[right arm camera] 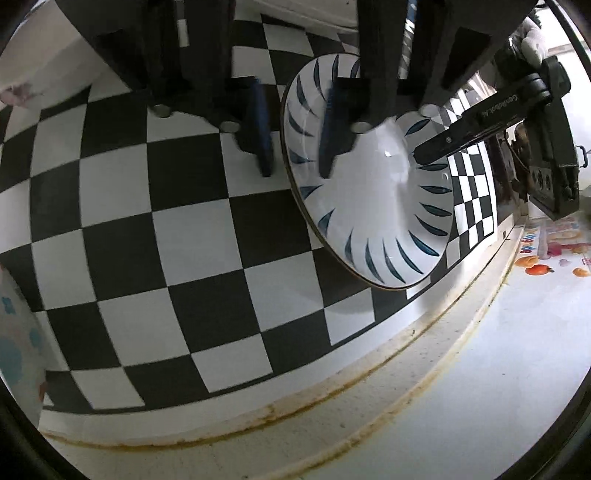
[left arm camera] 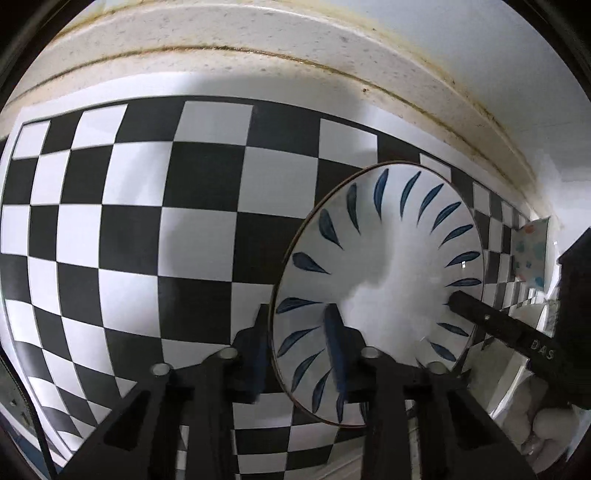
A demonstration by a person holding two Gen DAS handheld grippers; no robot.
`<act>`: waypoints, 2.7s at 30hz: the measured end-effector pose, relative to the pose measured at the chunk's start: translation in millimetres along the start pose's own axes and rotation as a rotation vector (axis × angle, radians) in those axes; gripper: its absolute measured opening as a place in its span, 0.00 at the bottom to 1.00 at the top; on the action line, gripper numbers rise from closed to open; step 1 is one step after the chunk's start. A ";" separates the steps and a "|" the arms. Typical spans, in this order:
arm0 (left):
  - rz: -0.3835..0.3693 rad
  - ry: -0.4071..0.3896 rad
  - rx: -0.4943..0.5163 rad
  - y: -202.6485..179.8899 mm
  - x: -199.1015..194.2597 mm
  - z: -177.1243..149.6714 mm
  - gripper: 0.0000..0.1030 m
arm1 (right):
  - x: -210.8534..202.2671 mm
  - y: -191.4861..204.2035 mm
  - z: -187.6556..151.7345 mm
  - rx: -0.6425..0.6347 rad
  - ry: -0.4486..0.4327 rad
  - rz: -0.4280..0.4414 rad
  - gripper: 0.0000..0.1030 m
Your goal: Organize plates and bowls
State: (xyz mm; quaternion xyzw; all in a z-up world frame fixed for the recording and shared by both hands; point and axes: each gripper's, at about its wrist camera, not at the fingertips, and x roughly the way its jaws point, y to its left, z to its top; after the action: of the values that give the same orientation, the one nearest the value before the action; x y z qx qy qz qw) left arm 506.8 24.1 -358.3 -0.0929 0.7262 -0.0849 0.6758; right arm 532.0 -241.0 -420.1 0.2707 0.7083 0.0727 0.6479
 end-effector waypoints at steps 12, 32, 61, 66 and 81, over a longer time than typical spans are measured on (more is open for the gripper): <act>0.040 -0.085 0.045 -28.6 -39.2 -33.4 0.24 | -23.0 11.6 -21.6 -0.092 -0.066 -0.037 0.12; 0.005 -0.182 0.148 -62.1 -113.1 -132.7 0.24 | -128.5 5.1 -127.4 -0.163 -0.179 0.023 0.12; 0.116 -0.011 0.154 -55.6 -25.9 -218.1 0.24 | -77.8 -60.8 -227.9 -0.153 -0.031 -0.003 0.12; 0.135 -0.002 0.141 -54.7 -16.3 -218.1 0.24 | -67.7 -58.6 -227.1 -0.177 -0.013 -0.031 0.12; 0.160 0.000 0.122 -61.6 1.8 -226.5 0.24 | -55.6 -57.6 -225.5 -0.185 0.001 -0.056 0.12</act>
State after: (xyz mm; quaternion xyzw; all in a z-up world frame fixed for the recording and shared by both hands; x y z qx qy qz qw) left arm 282.0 -36.5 -328.4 0.0067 0.7248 -0.0745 0.6849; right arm 300.3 -260.3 -363.6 0.1896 0.7060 0.1199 0.6718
